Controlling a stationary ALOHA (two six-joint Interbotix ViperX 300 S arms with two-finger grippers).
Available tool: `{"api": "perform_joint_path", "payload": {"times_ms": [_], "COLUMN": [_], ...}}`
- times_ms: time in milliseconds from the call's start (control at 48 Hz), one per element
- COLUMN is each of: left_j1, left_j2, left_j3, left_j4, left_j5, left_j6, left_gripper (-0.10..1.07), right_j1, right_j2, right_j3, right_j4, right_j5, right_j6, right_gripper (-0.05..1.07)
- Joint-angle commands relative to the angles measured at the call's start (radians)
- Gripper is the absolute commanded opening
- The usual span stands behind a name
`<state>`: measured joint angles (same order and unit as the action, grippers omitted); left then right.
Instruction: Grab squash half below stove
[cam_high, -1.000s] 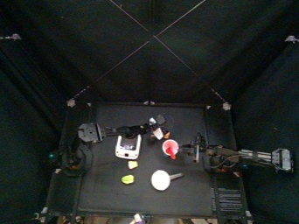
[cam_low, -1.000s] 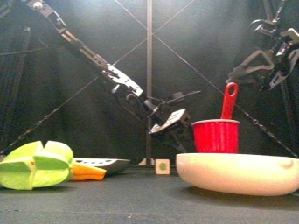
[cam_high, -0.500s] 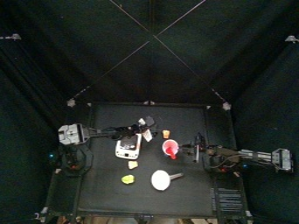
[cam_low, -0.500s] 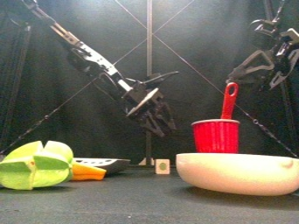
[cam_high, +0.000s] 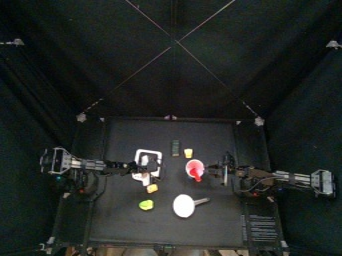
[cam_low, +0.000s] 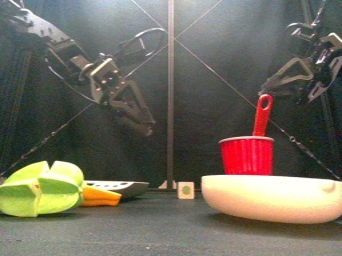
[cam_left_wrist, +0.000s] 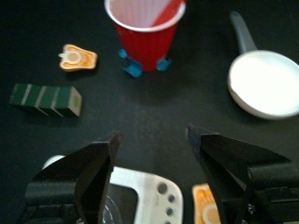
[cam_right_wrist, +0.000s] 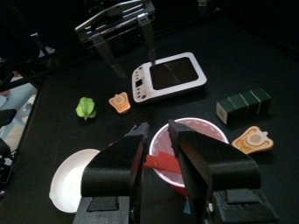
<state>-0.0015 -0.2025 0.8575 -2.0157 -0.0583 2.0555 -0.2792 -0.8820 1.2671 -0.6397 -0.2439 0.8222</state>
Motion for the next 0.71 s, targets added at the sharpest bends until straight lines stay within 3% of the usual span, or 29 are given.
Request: {"api": "perform_joint_path", "payload": {"times_ms": [0,271,438,521,688], "left_j1": [-0.040,-0.083,-0.086,-0.091,-0.156], "left_j2": [-0.034,-0.049,-0.038,-0.034,-0.008], "left_j3": [0.021,0.057,0.003,-0.026,-0.095], "left_j4": [0.005,0.020,-0.067,-0.120,-0.255], "left_j5": [-0.002,0.002,-0.040,-0.118,-0.413], "left_j6": [0.003,0.000,-0.003,-0.003,0.003], "left_gripper": [0.95,0.95,0.95,0.95,0.96], "right_j1": [-0.002,-0.003,-0.005,-0.003,-0.005], "right_j2": [0.009,0.011,0.011,0.011,0.011], "right_j3": [-0.018,-0.014,-0.014,-0.014,-0.012], "right_j4": [0.003,0.014,0.026,0.028,0.028], "right_j5": [-0.003,-0.003,-0.003,-0.003,-0.003], "right_j6": [0.000,0.000,-0.002,-0.002,-0.002], "right_gripper": [0.67,0.67,0.67,0.67,0.67]}}
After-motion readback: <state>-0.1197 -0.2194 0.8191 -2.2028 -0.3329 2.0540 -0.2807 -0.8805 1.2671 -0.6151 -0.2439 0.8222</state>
